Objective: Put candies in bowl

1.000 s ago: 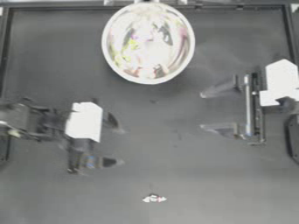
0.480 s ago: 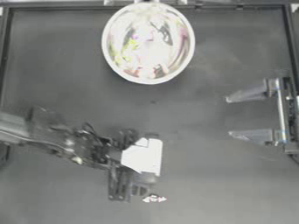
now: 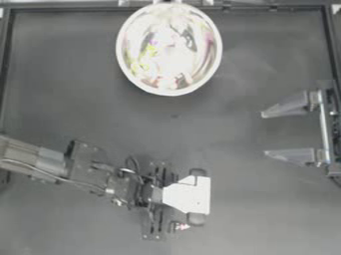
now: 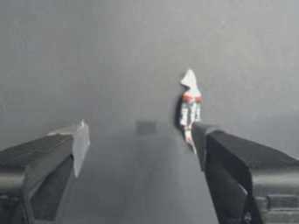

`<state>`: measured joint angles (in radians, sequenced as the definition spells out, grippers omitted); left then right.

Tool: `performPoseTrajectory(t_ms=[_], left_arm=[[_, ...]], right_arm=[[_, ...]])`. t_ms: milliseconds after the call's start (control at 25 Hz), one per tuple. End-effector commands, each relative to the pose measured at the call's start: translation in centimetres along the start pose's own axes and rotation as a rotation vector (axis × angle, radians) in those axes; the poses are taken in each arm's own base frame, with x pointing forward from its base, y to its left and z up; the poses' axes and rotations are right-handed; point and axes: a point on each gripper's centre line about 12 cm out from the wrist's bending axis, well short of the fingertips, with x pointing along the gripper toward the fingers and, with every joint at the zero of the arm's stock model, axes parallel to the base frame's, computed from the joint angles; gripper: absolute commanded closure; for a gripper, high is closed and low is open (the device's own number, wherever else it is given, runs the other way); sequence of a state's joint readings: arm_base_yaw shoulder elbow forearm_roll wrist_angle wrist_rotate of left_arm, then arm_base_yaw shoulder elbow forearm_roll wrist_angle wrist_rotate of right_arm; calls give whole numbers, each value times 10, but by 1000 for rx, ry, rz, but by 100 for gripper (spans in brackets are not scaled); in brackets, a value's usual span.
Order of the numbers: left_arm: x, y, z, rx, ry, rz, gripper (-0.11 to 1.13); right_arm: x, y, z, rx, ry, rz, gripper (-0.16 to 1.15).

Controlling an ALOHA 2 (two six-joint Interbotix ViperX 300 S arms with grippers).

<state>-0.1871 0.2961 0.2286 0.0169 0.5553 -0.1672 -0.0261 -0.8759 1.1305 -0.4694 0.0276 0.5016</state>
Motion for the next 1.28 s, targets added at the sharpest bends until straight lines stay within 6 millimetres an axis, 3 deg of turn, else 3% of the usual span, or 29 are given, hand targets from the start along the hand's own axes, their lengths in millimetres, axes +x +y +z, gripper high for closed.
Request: performPoseTrajectory(t_ms=[40,400,760,880,1160,1280], left_arm=[[-13,-10,19,11,-54,-11,2],[9,-23,19,30,7,-11,2],[18,-23,19,31,26,-9,5],[20,-23,19,31,30,-8,14],[21,-24,20,28,29,-12,49],[19,-24,21,28,26,-12,56]], right_arm=[[-1,1,5,3,-24,8,-1],[-1,2,5,5,-37,18,-1],[-1,3,5,9,-48,25,-1],[-1,3,5,12,-46,24,-1],[-1,3,5,12,-46,24,-1],[-1,3,5,12,-46,24,-1]])
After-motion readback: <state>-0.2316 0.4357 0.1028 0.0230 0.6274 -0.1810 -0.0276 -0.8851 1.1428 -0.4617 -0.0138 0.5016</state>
